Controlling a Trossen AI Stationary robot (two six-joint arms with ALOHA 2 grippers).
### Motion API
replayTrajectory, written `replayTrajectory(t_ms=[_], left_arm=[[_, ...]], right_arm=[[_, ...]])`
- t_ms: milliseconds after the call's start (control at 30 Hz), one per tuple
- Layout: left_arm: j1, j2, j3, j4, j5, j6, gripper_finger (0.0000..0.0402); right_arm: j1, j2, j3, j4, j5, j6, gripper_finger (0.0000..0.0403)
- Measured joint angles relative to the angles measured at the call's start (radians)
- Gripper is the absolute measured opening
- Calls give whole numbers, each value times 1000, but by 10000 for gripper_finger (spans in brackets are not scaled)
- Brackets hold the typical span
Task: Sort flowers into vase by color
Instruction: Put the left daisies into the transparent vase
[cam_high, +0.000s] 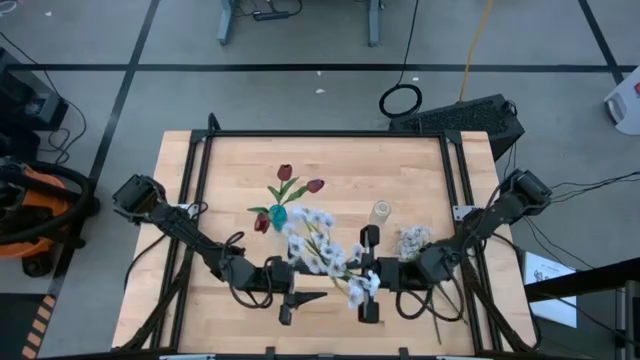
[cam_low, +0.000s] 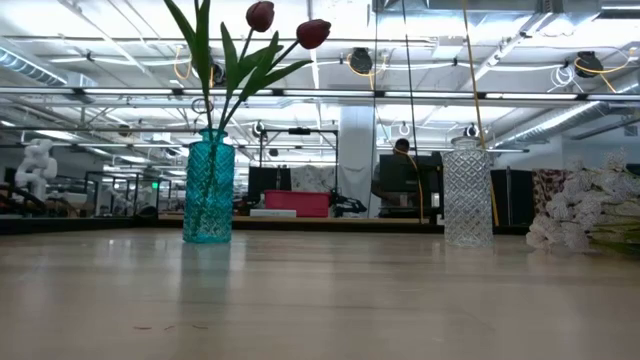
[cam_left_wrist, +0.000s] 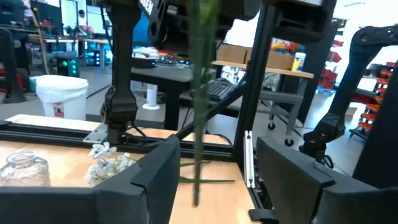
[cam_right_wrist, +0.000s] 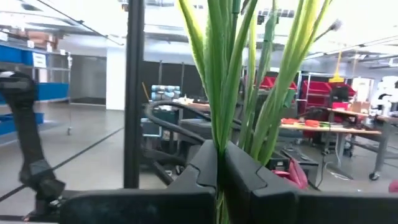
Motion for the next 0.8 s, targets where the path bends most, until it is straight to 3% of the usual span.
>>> replayTrajectory(t_ms=[133,467,600,800], left_arm=[[5,0,0,-1,2,1,217],[5,0,0,-37,2,3,206],[5,0,0,-41,2,2,172],[4,0,0,-46,-7,1,85]], right_arm=[[-31,37,0,74,-70,0,0],[-54,76,0,115,-72,-6,0],[-54,75,0,114,-71,-18,0],[-53,74,0,113,-71,-21,0]])
